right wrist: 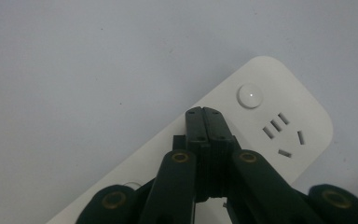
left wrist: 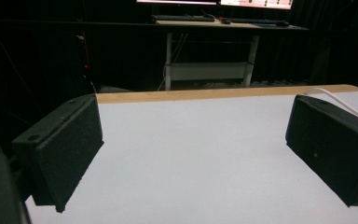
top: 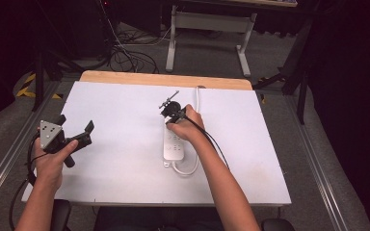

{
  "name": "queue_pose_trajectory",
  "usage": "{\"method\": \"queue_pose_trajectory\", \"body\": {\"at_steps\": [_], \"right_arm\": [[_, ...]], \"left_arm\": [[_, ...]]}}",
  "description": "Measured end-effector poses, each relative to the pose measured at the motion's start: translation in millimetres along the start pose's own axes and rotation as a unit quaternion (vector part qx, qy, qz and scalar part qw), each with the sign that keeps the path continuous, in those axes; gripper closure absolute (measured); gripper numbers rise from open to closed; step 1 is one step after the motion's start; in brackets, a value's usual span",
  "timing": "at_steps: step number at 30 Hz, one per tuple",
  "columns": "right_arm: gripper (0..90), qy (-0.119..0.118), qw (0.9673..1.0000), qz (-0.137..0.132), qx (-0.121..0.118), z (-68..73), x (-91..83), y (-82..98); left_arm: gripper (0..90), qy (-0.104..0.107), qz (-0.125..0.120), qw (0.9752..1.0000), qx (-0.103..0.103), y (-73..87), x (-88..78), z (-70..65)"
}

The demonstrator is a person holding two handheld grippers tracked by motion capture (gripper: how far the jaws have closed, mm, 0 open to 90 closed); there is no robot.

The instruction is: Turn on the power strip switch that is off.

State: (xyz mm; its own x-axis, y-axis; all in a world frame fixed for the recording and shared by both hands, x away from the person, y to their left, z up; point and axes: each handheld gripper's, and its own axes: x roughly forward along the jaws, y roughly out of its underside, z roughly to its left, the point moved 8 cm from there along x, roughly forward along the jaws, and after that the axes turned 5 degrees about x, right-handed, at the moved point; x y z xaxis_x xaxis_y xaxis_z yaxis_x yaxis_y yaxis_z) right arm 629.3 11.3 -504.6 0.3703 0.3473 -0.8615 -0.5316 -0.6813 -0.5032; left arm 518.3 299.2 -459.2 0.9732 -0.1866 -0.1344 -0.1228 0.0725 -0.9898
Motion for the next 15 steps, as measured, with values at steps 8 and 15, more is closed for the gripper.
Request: {"method": "queue_pose_trajectory", "body": {"at_steps": [8,15], "right_arm": [[90.0,-0.001,1.0000,-0.001,0.002,-0.3,0.0,0.1],[90.0,-0.004,1.0000,-0.001,0.005,-0.8,-0.1,0.1]], "left_arm": [[4.4,-0.001,0.001,1.0000,-0.002,0.4,-0.9,0.9],[4.4,0.000,-0.001,1.0000,-0.002,0.2,-0.1,0.4]]}}
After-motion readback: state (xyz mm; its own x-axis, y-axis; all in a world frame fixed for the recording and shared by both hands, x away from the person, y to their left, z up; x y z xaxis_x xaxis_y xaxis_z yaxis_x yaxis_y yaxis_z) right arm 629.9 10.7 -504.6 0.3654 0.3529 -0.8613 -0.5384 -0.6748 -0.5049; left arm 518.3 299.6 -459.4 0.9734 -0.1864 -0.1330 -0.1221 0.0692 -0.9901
